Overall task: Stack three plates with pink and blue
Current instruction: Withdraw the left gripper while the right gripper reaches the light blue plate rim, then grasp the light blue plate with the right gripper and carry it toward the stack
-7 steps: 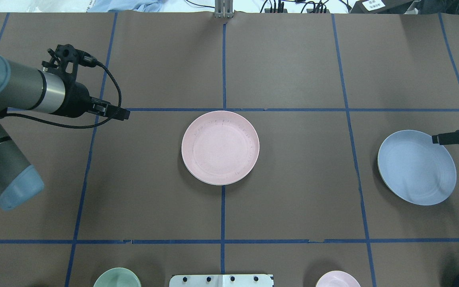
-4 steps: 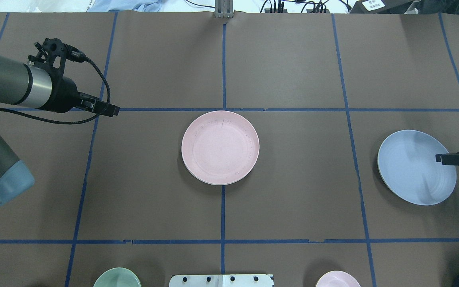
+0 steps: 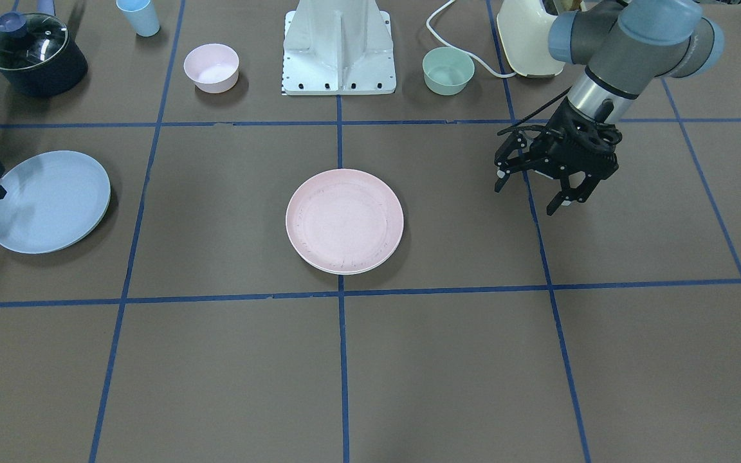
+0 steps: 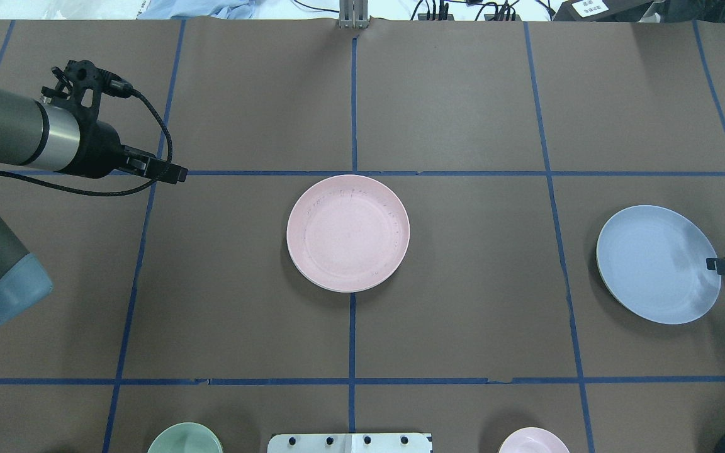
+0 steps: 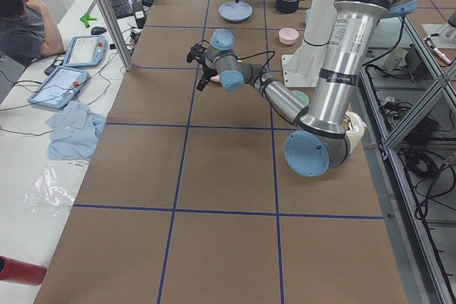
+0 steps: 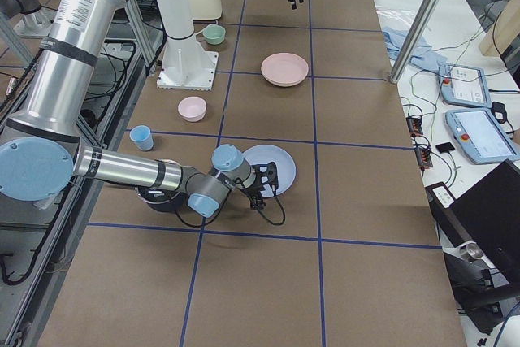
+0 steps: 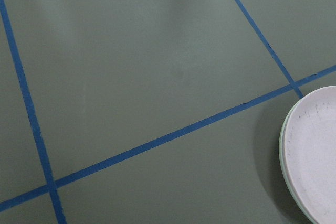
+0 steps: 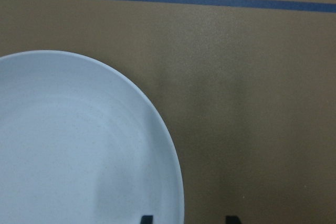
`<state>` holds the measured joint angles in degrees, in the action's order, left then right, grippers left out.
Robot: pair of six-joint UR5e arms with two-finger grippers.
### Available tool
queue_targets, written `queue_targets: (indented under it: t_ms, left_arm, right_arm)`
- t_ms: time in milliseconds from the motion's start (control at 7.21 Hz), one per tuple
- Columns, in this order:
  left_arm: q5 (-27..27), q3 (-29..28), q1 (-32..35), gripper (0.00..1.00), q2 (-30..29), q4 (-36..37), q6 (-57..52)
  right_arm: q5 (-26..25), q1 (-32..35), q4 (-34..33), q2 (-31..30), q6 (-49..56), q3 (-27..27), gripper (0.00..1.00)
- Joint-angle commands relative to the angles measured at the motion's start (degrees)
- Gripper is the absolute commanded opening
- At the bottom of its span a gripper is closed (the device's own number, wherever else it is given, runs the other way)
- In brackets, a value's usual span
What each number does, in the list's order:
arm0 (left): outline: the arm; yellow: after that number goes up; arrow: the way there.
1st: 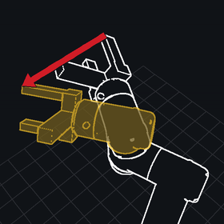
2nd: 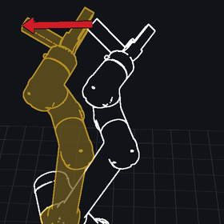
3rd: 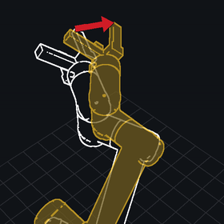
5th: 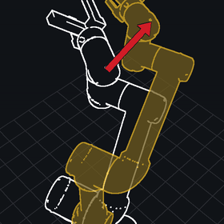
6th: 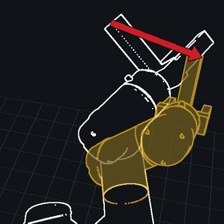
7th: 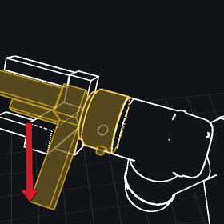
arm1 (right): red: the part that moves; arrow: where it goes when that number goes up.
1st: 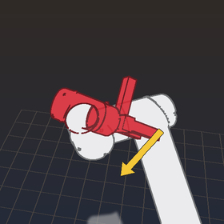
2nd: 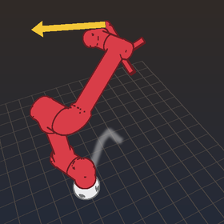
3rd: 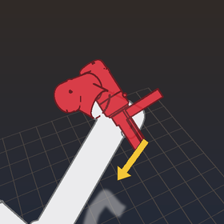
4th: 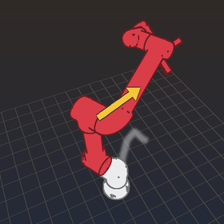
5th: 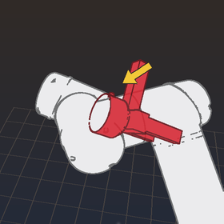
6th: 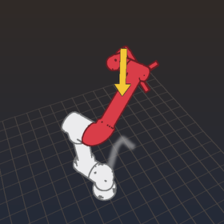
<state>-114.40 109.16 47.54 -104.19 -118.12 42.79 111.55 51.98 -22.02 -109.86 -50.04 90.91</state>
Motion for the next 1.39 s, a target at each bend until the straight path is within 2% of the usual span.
queue_targets:
  t_ms: [0,139,416,555,693,832,1248]
  left_arm:
    - [-0.04,0.00,-0.08,1.00,0.04,0.00,0.01]
    - [0.05,0.00,-0.08,1.00,0.04,0.00,0.01]
    - [0.05,0.00,-0.08,1.00,-0.05,0.00,0.01]
    - [-0.04,-0.08,-0.08,1.00,-0.05,0.00,0.01]
    - [-0.04,-0.08,-0.08,1.00,0.04,0.00,0.01]
    - [-0.04,-0.08,-0.17,1.00,0.04,0.00,0.10]
    - [-0.04,-0.17,-0.17,1.00,-0.05,0.00,0.19]
  right_arm:
    - [-0.01,-0.91,0.04,0.35,-0.76,-0.12,0.14]
    - [-0.01,-1.09,0.04,0.35,-2.76,-0.12,0.00]
    - [0.60,-1.00,-0.13,0.78,-2.96,1.89,0.00]
    - [1.47,-0.91,-1.09,1.13,-3.13,4.86,0.00]
    - [2.96,-0.65,-5.88,2.88,-3.74,9.07,0.00]
    - [3.15,-0.56,-13.15,7.16,-5.23,12.68,0.00]
    - [2.80,-2.91,-25.84,26.04,-15.93,13.24,0.00]
